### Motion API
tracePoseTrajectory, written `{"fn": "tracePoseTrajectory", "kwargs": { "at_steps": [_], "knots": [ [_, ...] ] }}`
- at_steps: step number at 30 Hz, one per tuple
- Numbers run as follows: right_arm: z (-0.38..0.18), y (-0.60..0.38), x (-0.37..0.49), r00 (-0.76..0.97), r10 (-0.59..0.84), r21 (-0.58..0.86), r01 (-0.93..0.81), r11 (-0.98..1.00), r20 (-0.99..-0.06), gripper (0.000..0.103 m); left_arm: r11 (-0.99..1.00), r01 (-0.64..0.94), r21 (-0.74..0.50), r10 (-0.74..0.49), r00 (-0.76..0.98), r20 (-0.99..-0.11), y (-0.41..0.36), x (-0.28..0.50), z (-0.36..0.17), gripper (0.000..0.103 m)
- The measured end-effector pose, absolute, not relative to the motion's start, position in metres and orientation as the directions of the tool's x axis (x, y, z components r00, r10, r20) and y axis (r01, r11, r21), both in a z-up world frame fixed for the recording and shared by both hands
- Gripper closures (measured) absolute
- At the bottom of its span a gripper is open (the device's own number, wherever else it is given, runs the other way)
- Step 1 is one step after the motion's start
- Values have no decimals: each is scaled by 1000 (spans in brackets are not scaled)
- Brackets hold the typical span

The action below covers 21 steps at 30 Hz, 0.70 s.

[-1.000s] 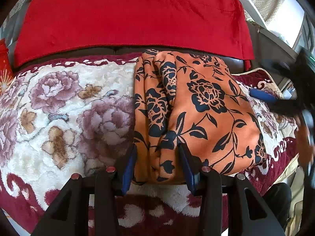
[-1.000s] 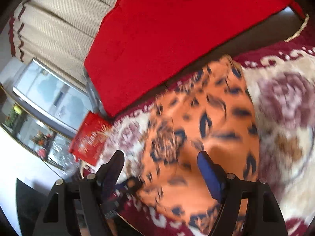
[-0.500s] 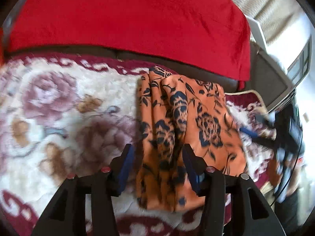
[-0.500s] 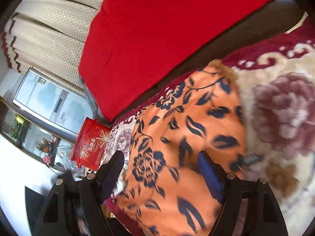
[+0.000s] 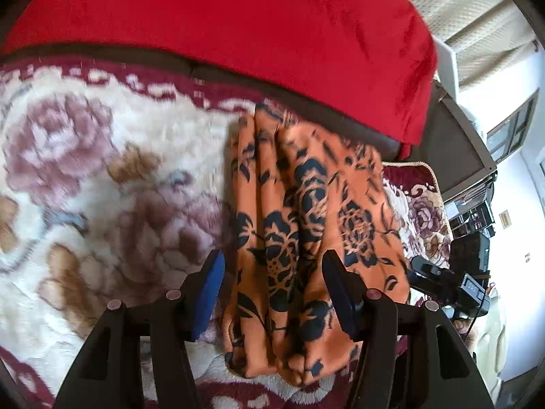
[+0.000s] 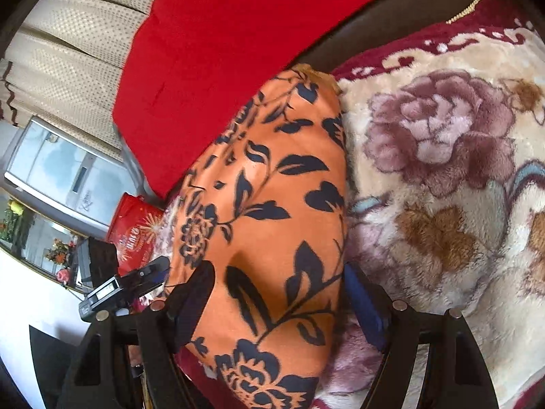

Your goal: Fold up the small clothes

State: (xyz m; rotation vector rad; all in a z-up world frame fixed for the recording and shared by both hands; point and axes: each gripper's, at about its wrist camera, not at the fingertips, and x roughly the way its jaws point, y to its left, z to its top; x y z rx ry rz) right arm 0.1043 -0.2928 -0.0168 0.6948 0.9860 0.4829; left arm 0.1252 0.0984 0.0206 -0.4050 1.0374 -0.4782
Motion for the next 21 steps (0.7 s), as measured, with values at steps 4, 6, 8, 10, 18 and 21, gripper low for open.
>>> {"fn": "tracePoseTrajectory", "kwargs": {
  "at_steps": [4, 6, 8, 10, 18, 21],
  "knots": [
    [-18, -294, 95, 494, 649, 726, -51, 686, -579, 23, 801, 280, -529, -598, 419, -684, 77, 134, 45, 43],
    [-19, -295, 90, 500, 645, 727, -44, 685, -577, 23, 812, 297, -502, -583, 398, -708, 64, 144, 46, 43],
    [-17, -295, 85, 511, 641, 726, -48, 687, -573, 23, 813, 283, -509, -582, 345, -737, 53, 158, 38, 53],
    [-14, -296, 79, 527, 628, 715, -54, 697, -572, 23, 813, 277, -512, -581, 325, -746, 46, 169, 34, 64],
    [15, -283, 53, 586, 586, 650, -129, 749, -559, 23, 815, 218, -537, -579, 341, -741, 48, 187, 25, 95],
    [18, -271, 50, 572, 595, 636, -158, 755, -564, 23, 822, 222, -525, -568, 377, -731, 54, 187, 30, 97]
  ]
}}
